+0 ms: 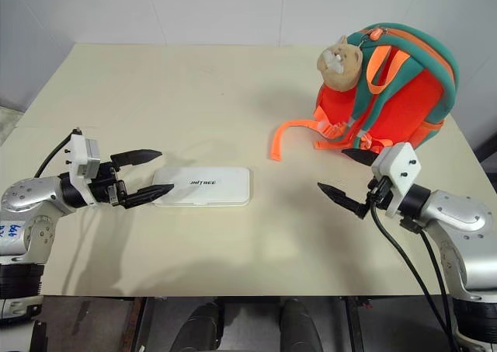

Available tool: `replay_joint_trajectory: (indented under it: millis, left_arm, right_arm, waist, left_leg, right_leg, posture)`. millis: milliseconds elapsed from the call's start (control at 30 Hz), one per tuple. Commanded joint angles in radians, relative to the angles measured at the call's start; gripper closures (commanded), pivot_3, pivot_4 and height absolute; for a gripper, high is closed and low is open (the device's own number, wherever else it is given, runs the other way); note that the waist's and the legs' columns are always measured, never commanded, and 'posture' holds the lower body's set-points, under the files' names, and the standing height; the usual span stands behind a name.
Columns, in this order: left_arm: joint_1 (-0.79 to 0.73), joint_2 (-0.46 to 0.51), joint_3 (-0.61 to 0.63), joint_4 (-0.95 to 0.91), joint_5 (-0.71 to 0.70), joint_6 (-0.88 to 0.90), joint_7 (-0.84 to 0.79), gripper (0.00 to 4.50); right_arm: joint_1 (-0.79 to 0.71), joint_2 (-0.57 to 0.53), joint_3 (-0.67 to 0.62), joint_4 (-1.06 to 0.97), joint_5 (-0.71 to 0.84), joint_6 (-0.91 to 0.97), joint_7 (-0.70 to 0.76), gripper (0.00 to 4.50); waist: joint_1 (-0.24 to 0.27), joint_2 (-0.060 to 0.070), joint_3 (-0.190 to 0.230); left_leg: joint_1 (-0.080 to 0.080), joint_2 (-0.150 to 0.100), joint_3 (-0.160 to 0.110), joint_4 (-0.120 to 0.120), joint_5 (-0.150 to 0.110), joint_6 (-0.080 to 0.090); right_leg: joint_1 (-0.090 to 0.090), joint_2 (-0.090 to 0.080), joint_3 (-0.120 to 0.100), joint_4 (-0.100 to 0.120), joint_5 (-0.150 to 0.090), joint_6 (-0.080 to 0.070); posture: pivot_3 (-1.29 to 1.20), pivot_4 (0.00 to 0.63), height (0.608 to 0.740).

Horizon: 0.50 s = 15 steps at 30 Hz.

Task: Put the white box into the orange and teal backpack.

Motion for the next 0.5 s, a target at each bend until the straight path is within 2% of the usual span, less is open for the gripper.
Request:
replay_joint_trajectory:
  millis: [33, 300, 367, 400, 467, 500]
  left_arm:
    - [-0.016, 0.004, 0.016, -0.076, -0.039, 0.029, 0.007, 0.02]
    - [-0.001, 0.019, 0.049, -0.081, -0.036, 0.03, 0.017, 0.02]
    - [-0.006, 0.036, 0.069, -0.041, -0.015, 0.008, 0.021, 0.41]
    - [-0.008, 0.043, 0.081, -0.016, 0.001, -0.016, 0.028, 0.59]
    - [-0.002, 0.063, 0.108, 0.037, 0.022, -0.046, 0.034, 1.19]
    - [0.004, 0.075, 0.118, 0.064, 0.039, -0.064, 0.04, 1.52]
  right_arm:
    - [-0.039, -0.014, -0.014, 0.02, -0.003, -0.032, 0.021, 0.0]
    - [-0.129, 0.029, 0.075, 0.013, -0.007, 0.002, 0.014, 0.0]
    - [-0.159, 0.057, 0.126, 0.007, -0.021, 0.008, 0.006, 0.0]
    - [-0.171, 0.073, 0.151, 0.007, -0.028, 0.004, 0.008, 0.38]
    - [-0.191, 0.104, 0.203, 0.015, -0.062, -0.01, -0.001, 0.88]
    - [-0.204, 0.12, 0.228, 0.031, -0.078, -0.017, -0.005, 1.27]
  waist:
    - [0.0, 0.0, 0.0]
    - [-0.004, 0.0, 0.0]
    - [-0.005, 0.0, 0.0]
    - [-0.005, 0.0, 0.0]
    - [-0.004, 0.0, 0.0]
    - [-0.003, 0.0, 0.0]
  left_leg:
    - [0.0, 0.0, 0.0, 0.0, 0.0, 0.0]
    - [0.001, 0.0, 0.0, 0.0, 0.0, 0.0]
    - [0.001, 0.0, 0.0, 0.0, 0.0, 0.0]
    - [0.001, 0.0, 0.0, 0.0, 0.0, 0.0]
    - [0.001, 0.0, 0.0, 0.0, 0.0, 0.0]
    - [0.001, 0.0, 0.0, 0.0, 0.0, 0.0]
  right_leg:
    - [0.0, 0.0, 0.0, 0.0, 0.0, 0.0]
    - [0.0, 0.0, 0.0, 0.001, 0.0, 0.0]
    - [0.0, 0.0, 0.0, 0.001, 0.0, 0.0]
    - [0.0, 0.001, 0.0, 0.001, 0.0, 0.0]
    - [0.0, 0.001, 0.0, 0.001, 0.0, 0.0]
    - [0.0, 0.0, 0.0, 0.001, 0.0, 0.0]
  posture:
    - [0.0, 0.15, 0.74]
    - [0.0, 0.15, 0.74]
    - [0.0, 0.15, 0.74]
    - [0.0, 0.15, 0.74]
    - [0.0, 0.15, 0.74]
    - [0.0, 0.15, 0.74]
